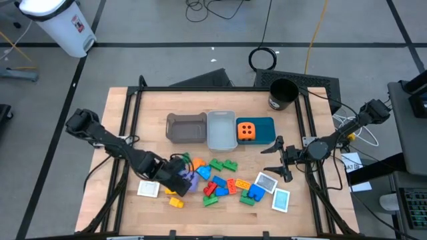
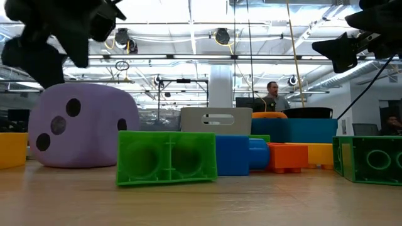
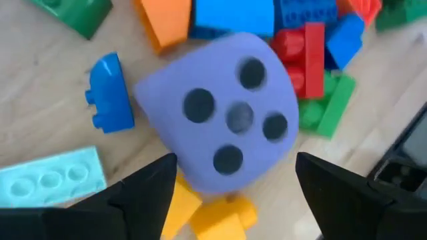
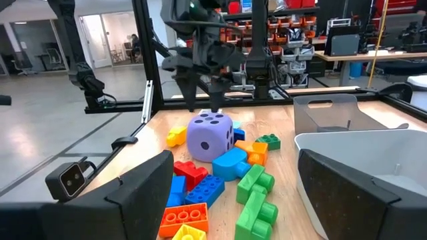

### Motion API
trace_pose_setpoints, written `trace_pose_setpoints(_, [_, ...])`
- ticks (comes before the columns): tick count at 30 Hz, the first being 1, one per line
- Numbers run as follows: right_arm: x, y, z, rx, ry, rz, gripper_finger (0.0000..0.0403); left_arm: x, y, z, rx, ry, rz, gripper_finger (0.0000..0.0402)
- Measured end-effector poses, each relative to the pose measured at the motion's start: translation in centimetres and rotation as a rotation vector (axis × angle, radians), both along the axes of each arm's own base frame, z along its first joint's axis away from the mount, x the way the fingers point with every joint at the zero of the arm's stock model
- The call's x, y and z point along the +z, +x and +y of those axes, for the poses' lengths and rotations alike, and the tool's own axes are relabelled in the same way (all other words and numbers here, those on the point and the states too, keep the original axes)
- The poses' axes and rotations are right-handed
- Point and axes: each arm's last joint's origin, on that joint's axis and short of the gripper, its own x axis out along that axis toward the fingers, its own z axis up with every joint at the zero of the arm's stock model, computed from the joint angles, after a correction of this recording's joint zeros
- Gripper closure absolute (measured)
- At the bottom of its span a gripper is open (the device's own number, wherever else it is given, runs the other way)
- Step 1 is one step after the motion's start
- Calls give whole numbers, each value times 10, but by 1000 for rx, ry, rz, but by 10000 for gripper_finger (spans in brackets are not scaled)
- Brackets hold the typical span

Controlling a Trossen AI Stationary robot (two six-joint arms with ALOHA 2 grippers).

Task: Pick & Place Toys
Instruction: Put the purple die into the blue bin

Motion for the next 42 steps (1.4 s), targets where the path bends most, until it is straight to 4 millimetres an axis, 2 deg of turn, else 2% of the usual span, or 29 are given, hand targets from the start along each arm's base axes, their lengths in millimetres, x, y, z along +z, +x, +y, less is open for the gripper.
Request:
trace_pose_setpoints(7, [0, 0, 0, 1, 1, -1, 94, -20, -3, 5, 70, 12, -46, 116])
trace_pose_setpoints(18, [0, 0, 0, 1, 1, -1, 94, -29, -5, 7, 65, 29, -82, 134])
trace_pose_setpoints(21, [0, 0, 0, 1, 1, -1, 94, -29, -5, 8, 50, 43, -82, 165])
trace_pose_setpoints(27, [0, 0, 0, 1, 1, -1, 94, -30, -5, 8, 24, 67, -83, 262])
trace_pose_setpoints(30, [0, 0, 0, 1, 1, -1, 94, -30, -5, 8, 23, 68, -84, 295])
trace_pose_setpoints(33, [0, 0, 0, 1, 1, -1, 94, -30, -5, 8, 23, 68, -84, 311])
trace_pose_setpoints(42, [0, 0, 0, 1, 1, -1, 94, -23, 2, 5, -22, 70, -137, 318])
